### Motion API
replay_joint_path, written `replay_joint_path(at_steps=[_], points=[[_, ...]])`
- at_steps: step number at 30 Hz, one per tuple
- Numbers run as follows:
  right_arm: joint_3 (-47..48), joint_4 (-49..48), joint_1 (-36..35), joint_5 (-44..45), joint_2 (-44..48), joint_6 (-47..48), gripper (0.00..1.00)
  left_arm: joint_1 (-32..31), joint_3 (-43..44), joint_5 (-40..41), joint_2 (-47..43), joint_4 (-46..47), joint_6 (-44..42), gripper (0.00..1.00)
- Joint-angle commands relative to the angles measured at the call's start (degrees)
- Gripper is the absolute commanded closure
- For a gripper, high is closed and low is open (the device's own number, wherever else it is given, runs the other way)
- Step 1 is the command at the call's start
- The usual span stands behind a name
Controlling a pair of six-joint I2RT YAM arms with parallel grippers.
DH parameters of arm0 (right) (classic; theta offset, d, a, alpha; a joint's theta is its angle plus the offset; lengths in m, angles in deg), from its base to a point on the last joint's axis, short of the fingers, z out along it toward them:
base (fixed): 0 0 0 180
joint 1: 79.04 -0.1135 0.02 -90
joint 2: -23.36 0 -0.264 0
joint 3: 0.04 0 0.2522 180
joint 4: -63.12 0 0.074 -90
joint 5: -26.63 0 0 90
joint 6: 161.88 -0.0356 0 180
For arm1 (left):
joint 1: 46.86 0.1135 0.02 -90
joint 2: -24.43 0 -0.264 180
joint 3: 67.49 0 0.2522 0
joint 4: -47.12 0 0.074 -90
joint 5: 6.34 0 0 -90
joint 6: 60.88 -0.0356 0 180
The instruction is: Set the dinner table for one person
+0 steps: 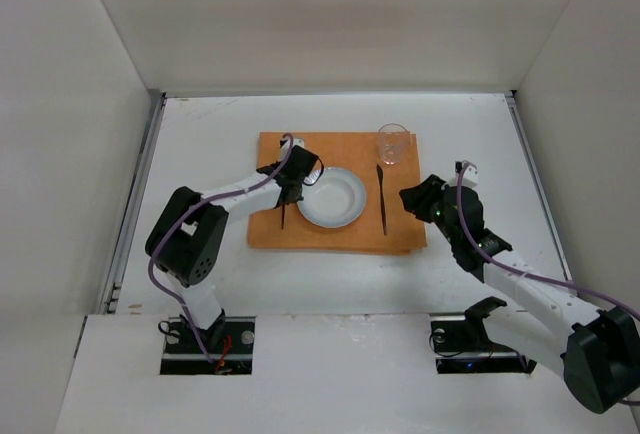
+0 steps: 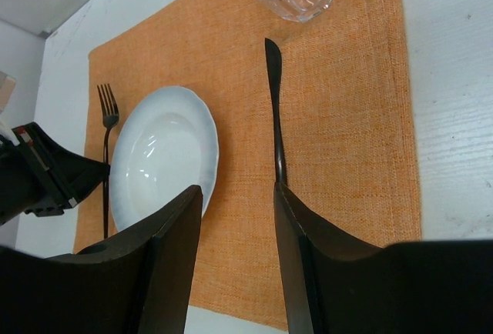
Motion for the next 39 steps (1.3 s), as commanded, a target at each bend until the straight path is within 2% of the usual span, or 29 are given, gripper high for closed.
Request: replay_joint_path(at_steps=[1, 11, 20, 24, 31, 34, 39], points=[[2.4, -3.5, -0.7, 0.9, 0.3, 0.9, 0.52, -0.2, 2.6, 2.7, 0.1, -2.9, -1.5, 0.95], [2.3, -3.5, -0.7, 1.1, 0.8, 0.7, 0.51, -0.4, 2.4, 3.8, 1.5, -3.3, -1.4, 0.92], [2.1, -3.5, -0.7, 1.2, 1.2, 0.7, 0.51, -0.8, 2.0, 4.0, 1.0, -2.8, -1.2, 0.77], [2.1, -3.1, -0.7, 1.3, 1.3, 0.9, 0.5, -1.1, 0.9, 4.7, -2.9, -2.3, -0.5, 0.7], [1.7, -3.2, 0.4, 1.5, 1.9, 1.0, 0.51, -1.1, -5.4, 5.3, -15.9, 0.8, 4.5, 0.66], [1.5, -3.3, 0.5, 1.8, 1.3, 0.7, 0.56, -0.2, -9.9, 3.1, -23.1, 2.9, 7.3, 0.66], [-0.3, -3.4, 2.2, 3.7, 5.2, -0.2, 0.78, 2.7, -16.2, 0.7, -32.5, 1.3, 11.3, 0.66]])
